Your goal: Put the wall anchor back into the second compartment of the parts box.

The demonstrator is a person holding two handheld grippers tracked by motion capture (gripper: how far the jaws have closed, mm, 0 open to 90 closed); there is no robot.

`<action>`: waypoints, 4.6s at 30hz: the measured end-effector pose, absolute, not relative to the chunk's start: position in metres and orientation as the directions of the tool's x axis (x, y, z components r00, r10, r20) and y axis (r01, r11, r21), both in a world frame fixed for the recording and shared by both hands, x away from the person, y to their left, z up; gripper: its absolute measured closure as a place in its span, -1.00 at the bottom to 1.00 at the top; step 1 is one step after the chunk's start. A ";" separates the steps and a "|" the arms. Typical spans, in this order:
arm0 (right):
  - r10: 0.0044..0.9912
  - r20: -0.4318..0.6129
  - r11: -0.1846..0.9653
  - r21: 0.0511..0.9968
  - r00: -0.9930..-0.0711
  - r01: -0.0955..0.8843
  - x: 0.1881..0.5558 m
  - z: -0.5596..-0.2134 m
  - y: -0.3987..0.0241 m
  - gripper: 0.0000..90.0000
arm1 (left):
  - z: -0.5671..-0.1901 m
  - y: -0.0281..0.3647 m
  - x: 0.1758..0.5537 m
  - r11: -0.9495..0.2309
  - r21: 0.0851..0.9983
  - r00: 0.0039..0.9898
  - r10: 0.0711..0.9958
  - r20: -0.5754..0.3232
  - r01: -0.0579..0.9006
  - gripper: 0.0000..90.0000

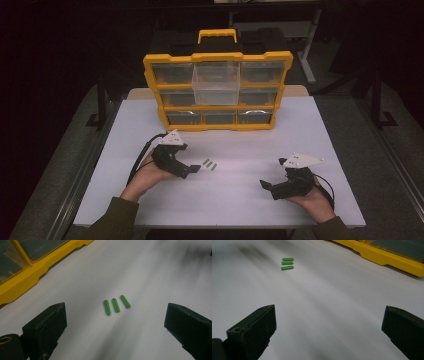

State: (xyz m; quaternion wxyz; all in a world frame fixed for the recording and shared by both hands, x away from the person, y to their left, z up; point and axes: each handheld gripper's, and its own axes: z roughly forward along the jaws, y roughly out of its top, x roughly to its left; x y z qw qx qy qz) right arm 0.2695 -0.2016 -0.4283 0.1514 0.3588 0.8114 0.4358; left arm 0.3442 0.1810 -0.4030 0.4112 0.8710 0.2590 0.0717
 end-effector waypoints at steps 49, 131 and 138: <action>0.705 0.073 0.363 0.818 -0.706 0.446 0.270 -0.429 -0.201 -1.00 | -0.434 0.136 0.375 -0.651 0.612 0.856 0.510 -0.086 0.449 0.63; 0.708 0.076 0.358 0.818 -0.702 0.451 0.266 -0.441 -0.206 -1.00 | -0.316 0.192 0.374 -0.628 0.653 0.880 0.456 -0.133 0.424 0.87; 0.710 0.077 0.356 0.819 -0.700 0.451 0.266 -0.440 -0.206 -1.00 | -0.297 0.193 0.377 -0.622 0.661 0.881 0.454 -0.132 0.420 0.87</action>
